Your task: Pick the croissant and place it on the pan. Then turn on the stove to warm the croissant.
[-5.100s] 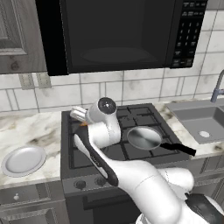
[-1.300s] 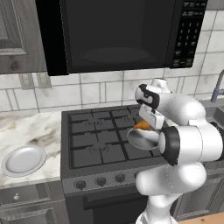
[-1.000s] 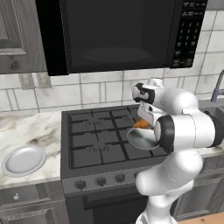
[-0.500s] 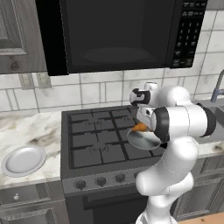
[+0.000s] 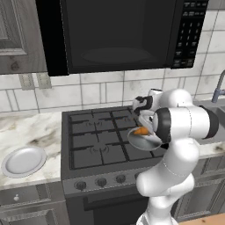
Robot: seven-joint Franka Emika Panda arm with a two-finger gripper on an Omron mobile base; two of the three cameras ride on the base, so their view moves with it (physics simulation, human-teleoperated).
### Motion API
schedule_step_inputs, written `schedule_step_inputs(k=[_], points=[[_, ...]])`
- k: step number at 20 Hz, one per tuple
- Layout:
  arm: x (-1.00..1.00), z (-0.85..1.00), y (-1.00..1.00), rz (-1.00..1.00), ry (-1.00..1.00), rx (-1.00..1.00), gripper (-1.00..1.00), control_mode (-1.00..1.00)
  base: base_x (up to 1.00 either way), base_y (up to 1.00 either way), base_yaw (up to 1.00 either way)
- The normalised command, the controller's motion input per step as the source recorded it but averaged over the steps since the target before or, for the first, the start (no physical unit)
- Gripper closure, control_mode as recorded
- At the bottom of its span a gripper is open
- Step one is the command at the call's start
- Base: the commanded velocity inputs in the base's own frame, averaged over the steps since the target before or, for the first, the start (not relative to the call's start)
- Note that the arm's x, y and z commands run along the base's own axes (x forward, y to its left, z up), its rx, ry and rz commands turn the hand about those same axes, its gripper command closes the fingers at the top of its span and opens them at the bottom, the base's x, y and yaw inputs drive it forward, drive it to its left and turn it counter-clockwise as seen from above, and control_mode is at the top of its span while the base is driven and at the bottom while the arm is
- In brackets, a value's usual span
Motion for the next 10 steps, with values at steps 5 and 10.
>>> schedule_step_inputs(k=[5, 10], points=[[0.00, -0.16, -0.05, 0.00, -0.18, 0.00, 1.00, -1.00, 0.00, 0.00, 0.00], [0.00, -0.17, -0.02, 0.00, -0.14, 0.00, 1.00, -1.00, 0.00, 0.00, 0.00]])
